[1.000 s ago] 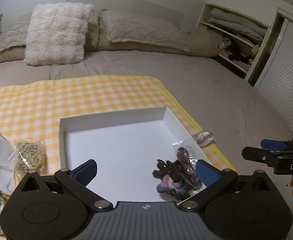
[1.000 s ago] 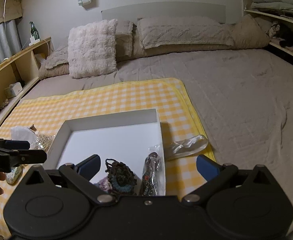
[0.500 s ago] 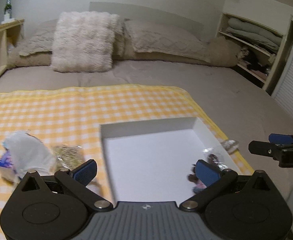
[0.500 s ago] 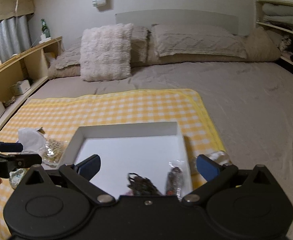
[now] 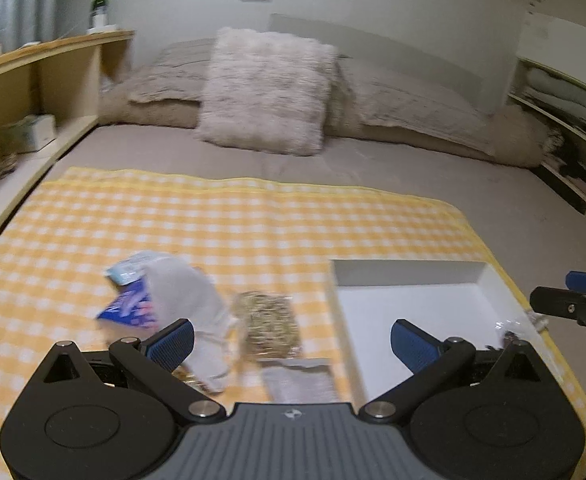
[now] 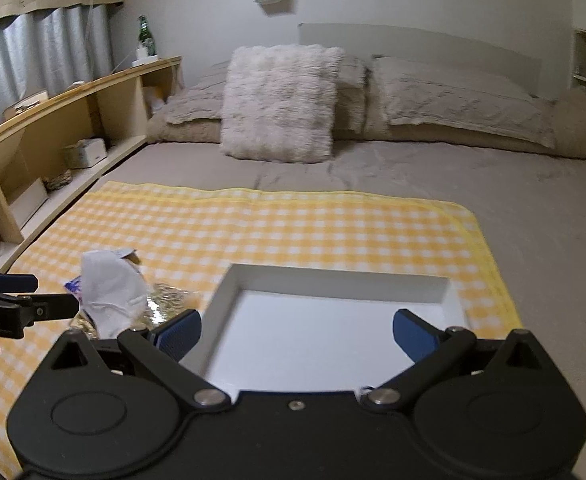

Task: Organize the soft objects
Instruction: 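Move both tools back toward the remaining items on the cloth, then grasp the blue floral pouch with the left tool while the right tool grasps the beaded-cord bag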

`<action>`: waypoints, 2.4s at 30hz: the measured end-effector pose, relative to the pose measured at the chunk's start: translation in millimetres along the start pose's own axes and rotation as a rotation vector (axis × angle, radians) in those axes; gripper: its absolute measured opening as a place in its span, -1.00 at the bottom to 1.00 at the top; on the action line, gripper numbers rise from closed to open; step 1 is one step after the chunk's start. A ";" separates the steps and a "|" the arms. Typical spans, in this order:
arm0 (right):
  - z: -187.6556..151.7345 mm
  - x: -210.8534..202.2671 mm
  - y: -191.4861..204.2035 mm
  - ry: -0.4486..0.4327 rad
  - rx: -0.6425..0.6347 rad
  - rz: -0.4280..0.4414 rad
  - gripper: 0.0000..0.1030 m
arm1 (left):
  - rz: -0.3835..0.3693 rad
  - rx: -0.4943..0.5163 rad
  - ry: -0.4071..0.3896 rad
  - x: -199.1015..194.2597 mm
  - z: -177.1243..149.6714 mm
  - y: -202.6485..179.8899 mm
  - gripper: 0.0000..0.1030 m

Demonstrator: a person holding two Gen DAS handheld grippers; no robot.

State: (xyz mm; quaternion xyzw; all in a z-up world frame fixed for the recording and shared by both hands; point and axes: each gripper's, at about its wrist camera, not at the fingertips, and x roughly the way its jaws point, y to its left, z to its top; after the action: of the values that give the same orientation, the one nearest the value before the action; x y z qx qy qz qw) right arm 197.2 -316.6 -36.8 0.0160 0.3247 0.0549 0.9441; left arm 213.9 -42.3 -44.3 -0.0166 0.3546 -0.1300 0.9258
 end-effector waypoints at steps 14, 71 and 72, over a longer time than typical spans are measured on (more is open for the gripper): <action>29.1 45.1 83.4 -0.012 -0.077 0.042 1.00 | 0.111 -0.085 0.033 -2.2 -7.8 80.7 1.00; 0.5 279.5 186.2 0.491 -0.033 0.057 0.29 | 0.141 0.098 0.515 121.7 -46.1 113.1 -0.05; 1.7 278.2 185.9 0.488 -0.028 0.064 0.16 | 0.141 0.097 0.515 119.2 -47.1 112.3 -0.08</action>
State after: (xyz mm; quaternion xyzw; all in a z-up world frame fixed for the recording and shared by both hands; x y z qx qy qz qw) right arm 398.8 -100.1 -193.3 -0.0006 0.5415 0.0913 0.8357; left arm 293.7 38.9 -171.1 0.0864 0.5721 -0.0819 0.8115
